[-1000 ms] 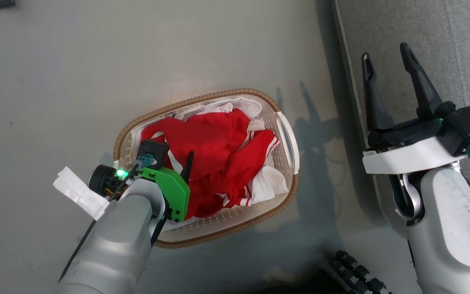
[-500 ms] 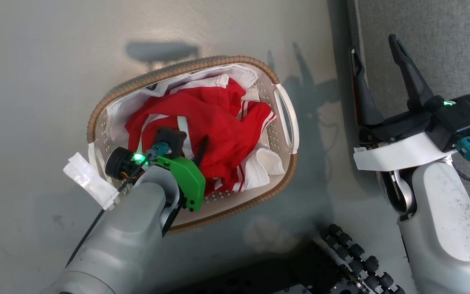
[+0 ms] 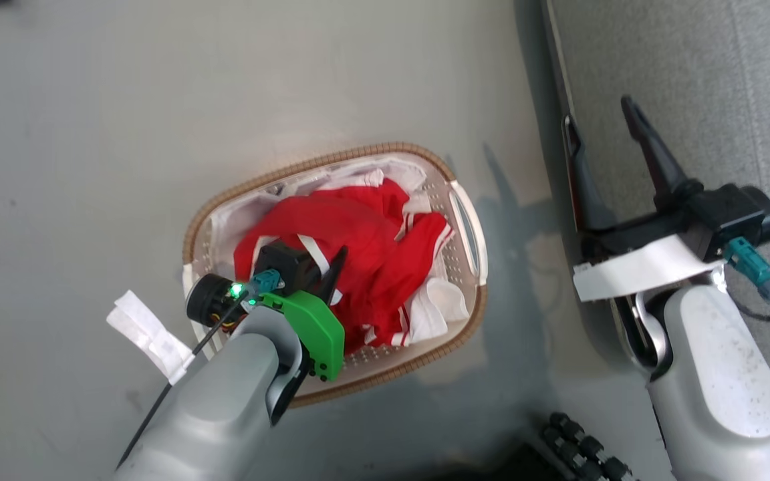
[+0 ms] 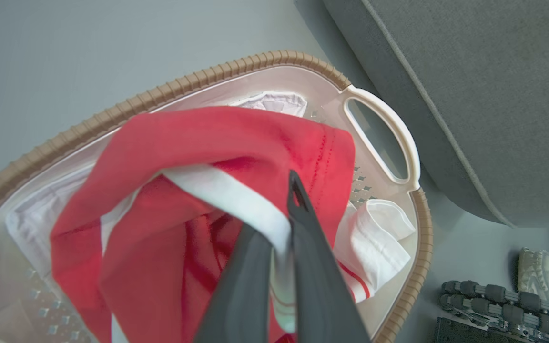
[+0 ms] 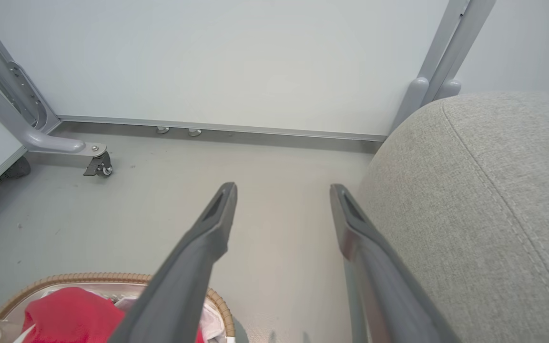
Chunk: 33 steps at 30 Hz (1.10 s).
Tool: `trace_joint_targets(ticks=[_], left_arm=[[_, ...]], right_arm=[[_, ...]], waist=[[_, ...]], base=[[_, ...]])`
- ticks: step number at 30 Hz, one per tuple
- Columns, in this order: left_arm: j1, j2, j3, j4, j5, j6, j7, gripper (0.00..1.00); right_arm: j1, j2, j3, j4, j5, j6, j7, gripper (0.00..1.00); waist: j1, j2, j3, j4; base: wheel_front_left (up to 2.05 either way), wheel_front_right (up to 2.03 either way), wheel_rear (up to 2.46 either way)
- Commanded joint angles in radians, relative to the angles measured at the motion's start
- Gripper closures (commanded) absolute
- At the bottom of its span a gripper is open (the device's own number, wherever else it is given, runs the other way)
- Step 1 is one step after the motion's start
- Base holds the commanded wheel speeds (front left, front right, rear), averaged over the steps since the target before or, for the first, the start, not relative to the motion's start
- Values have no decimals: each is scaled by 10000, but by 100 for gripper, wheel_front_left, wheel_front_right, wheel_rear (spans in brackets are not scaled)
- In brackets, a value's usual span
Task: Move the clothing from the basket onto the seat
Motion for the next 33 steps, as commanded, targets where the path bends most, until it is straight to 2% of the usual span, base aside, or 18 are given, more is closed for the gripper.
trace_joint_targets(ticks=[1,15,25,29,33], left_arm=[[300,60,143,-249,216,-28,-22,100],[2228,129,1443,-3158,1938,-28,-20,100],[2583,-29,1786,-5598,2634,-28,-19,100],[2541,-150,1906,-6245,2729,-28,-19,100],[2377,-269,1799,-6675,2774,-28,-16,100]], right_arm=[[286,-33,-55,130,-5,-6,-47,0],[1976,-63,-93,873,92,-6,-47,0],[3244,-150,52,1208,193,-6,-47,0],[3576,-248,370,1309,230,-6,-47,0],[3589,-574,1322,1191,16,-6,-47,0]], waist=[[-1,37,-1284,415],[-1,37,-4477,1294],[-1,37,-6082,1642],[-1,37,-6474,1708],[-1,37,-6650,1825]], base=[[0,0,0],[0,0,0],[0,0,0],[0,0,0],[0,0,0]])
